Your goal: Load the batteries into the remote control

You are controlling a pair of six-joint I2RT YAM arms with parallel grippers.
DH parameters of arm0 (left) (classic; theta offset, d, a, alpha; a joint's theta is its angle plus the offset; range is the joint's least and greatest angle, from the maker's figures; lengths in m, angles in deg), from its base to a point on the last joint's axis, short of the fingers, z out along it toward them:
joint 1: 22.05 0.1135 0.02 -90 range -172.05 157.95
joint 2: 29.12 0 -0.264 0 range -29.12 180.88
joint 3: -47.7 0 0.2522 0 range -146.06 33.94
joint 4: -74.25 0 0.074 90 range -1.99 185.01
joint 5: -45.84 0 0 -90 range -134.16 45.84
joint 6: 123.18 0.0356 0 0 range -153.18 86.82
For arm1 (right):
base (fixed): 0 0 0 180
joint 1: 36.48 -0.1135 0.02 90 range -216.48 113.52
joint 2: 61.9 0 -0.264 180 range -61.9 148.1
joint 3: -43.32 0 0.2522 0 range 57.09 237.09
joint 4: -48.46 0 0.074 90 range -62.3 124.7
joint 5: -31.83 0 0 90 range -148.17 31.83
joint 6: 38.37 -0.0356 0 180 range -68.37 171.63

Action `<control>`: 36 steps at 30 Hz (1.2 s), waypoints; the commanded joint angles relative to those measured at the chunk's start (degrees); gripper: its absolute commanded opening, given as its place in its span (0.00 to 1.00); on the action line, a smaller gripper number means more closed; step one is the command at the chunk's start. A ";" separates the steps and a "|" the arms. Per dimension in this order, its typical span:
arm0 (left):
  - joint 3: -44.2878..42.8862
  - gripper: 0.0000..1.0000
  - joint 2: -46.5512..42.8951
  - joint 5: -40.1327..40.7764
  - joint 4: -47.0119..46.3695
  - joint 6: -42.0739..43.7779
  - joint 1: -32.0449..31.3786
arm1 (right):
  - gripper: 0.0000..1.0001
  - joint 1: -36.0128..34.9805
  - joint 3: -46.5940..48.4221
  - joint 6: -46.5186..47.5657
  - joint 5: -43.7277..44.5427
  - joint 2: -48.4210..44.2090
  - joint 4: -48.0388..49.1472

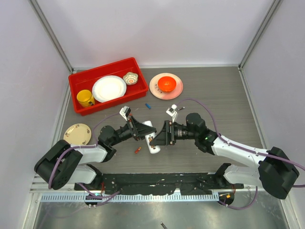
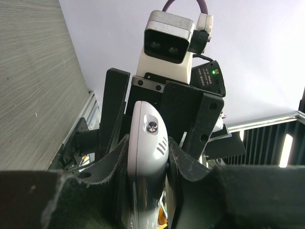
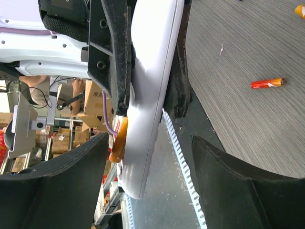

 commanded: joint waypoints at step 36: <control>-1.77 0.00 -2.44 0.11 -14.71 0.52 -0.95 | 0.33 -1.83 2.39 -2.78 -0.14 5.15 4.26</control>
